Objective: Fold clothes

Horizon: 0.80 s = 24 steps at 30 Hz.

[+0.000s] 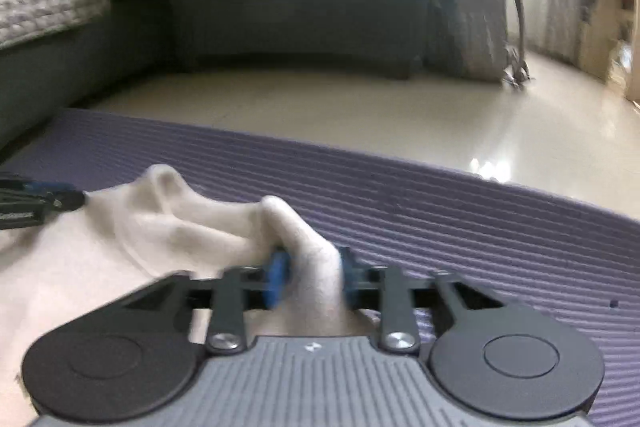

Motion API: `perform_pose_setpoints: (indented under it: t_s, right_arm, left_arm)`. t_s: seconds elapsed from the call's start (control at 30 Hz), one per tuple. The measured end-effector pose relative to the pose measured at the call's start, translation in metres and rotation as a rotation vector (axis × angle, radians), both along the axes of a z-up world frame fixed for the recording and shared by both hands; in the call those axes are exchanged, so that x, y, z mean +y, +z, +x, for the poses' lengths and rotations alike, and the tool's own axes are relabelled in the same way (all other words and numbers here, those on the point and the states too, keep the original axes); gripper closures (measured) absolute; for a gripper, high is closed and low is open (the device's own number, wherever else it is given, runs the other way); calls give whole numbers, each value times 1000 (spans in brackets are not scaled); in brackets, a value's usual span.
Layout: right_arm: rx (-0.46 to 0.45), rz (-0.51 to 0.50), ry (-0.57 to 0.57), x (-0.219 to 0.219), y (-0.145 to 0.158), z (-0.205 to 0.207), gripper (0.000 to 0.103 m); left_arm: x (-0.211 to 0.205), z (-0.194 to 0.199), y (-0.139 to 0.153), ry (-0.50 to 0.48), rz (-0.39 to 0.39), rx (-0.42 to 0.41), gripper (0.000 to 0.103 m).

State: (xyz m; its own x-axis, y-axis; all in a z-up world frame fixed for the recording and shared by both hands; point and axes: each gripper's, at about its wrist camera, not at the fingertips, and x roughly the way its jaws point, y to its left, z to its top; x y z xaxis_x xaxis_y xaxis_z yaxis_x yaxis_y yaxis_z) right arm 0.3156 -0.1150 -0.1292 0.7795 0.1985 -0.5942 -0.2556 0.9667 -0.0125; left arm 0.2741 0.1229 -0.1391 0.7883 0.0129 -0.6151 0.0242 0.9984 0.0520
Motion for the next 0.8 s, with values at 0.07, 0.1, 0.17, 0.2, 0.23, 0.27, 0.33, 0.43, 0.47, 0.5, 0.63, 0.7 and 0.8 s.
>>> perform_pose_setpoints:
  t_s: [0.07,0.1,0.17,0.2,0.23,0.27,0.33,0.43,0.47,0.5,0.63,0.7,0.8]
  right_arm:
    - [20,-6,-15,-1,12,-4,37]
    - [27,-6,-27,-1,19,-7,37]
    - [28,-6,-38,-2,36,-20,37]
    - [28,-6,-40,-4,45,-29,37]
    - [32,-4,-41,-7,51,-38,37]
    - [45,-1,-38,-11,57,-50,36]
    - [80,6,-27,-19,71,-80,36]
    - [118,-41,25,-37,85,-143,36]
    - [134,-51,38,-44,88,-161,36]
    - [151,-57,45,-51,89,-177,36]
    - [182,-71,40,-67,95,-230,36]
    - [191,-81,36,-72,99,-257,36]
    - [202,-115,43,-74,105,-294,36]
  left_arm:
    - [-6,2,5,42,34,27,50]
    - [-5,1,8,58,21,57,37]
    - [-4,-5,18,78,-3,114,31]
    - [-5,-11,24,82,-10,139,25]
    - [-5,-14,27,85,-9,152,16]
    - [-5,-24,31,99,-21,177,14]
    - [-3,-44,39,127,-47,229,14]
    - [0,-94,51,137,-136,317,13]
    - [0,-102,51,134,-142,326,13]
    - [-1,-118,54,122,-158,348,12]
    - [-11,-159,63,75,-151,391,10]
    - [-15,-184,70,47,-114,413,9]
    - [-18,-215,83,12,-86,434,6]
